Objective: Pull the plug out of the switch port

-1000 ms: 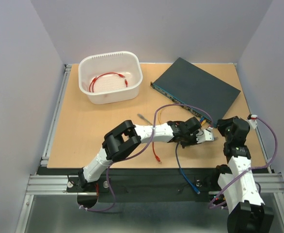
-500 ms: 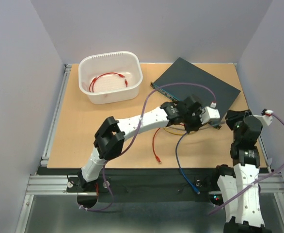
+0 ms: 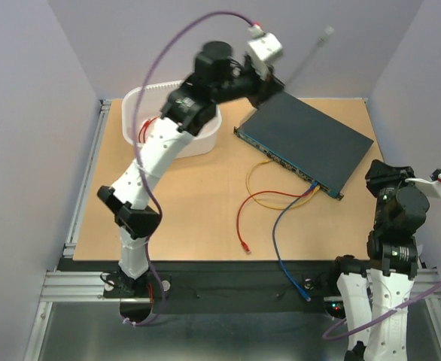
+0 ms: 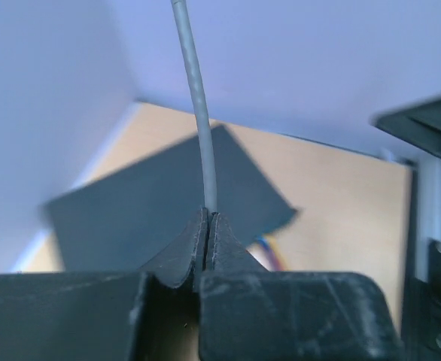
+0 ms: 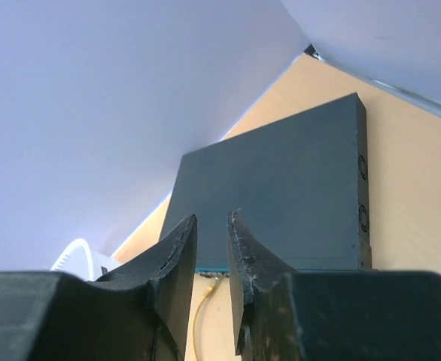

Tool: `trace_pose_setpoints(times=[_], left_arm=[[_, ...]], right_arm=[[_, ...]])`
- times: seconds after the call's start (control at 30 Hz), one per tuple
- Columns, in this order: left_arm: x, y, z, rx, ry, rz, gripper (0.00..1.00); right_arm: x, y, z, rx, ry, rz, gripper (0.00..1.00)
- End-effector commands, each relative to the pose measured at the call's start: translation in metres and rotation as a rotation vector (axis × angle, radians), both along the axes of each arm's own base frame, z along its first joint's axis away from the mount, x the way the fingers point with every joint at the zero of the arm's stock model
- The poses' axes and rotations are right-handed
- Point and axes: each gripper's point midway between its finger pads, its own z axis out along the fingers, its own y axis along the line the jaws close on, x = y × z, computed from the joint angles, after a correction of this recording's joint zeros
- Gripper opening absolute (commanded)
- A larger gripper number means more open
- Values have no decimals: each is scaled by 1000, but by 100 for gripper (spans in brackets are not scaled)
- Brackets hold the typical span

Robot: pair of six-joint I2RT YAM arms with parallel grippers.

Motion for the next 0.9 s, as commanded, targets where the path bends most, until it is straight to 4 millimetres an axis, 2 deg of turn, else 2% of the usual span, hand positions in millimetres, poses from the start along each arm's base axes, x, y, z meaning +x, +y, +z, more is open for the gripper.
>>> trace_pose_setpoints(times=[0.0, 0.03, 0.1, 0.13, 0.2, 0.23, 0.3, 0.33, 0.37, 0.4, 0.43, 0.47, 0.5, 0.53, 0.6, 0.63, 0.67, 0.7, 0.77, 0.8, 0.87], left_arm=[[43, 116, 108, -155, -254, 288, 0], [70, 156, 107, -138, -282, 386, 0], [100, 197, 115, -153, -342, 486, 0], [128, 233, 103, -128, -340, 566, 0], [155, 260, 97, -124, -371, 629, 0], [183, 284, 70, -86, -339, 682, 0], [208, 300, 42, -56, -310, 703, 0], [226, 305, 12, -29, -256, 711, 0], [237, 309, -22, -5, -181, 706, 0], [244, 318, -45, 8, -132, 707, 0], [246, 312, -74, 30, -80, 659, 0], [246, 310, -118, 71, -1, 638, 0], [244, 305, -134, 80, 8, 601, 0], [239, 303, -171, 102, 72, 585, 0], [235, 298, -193, 109, 94, 572, 0], [232, 300, -217, 125, 138, 576, 0], [232, 300, -228, 131, 153, 576, 0], [233, 303, -237, 147, 154, 588, 0], [238, 307, -268, 184, 197, 613, 0], [243, 312, -290, 216, 224, 639, 0], [250, 316, -306, 239, 247, 668, 0]], right_arm=[[5, 2, -15, 0, 48, 19, 28], [7, 2, -19, 4, 59, 23, 28], [11, 3, -25, 11, 78, 35, 28], [12, 4, -28, 13, 85, 38, 28], [17, 6, -34, 19, 101, 56, 28], [18, 7, -37, 20, 105, 61, 28], [20, 8, -41, 23, 114, 69, 28], [20, 7, -42, 23, 117, 67, 28], [20, 7, -44, 24, 119, 66, 28], [20, 7, -49, 27, 127, 62, 28], [20, 6, -50, 26, 129, 61, 28], [21, 7, -54, 31, 137, 65, 28], [23, 9, -63, 38, 155, 77, 28], [24, 10, -68, 44, 164, 83, 28], [28, 13, -87, 69, 202, 104, 28], [31, 15, -92, 77, 206, 113, 28], [32, 16, -97, 84, 212, 117, 28], [33, 18, -106, 93, 222, 128, 28], [35, 19, -113, 101, 234, 135, 29], [37, 21, -123, 109, 256, 146, 29], [38, 23, -133, 119, 276, 159, 29]])
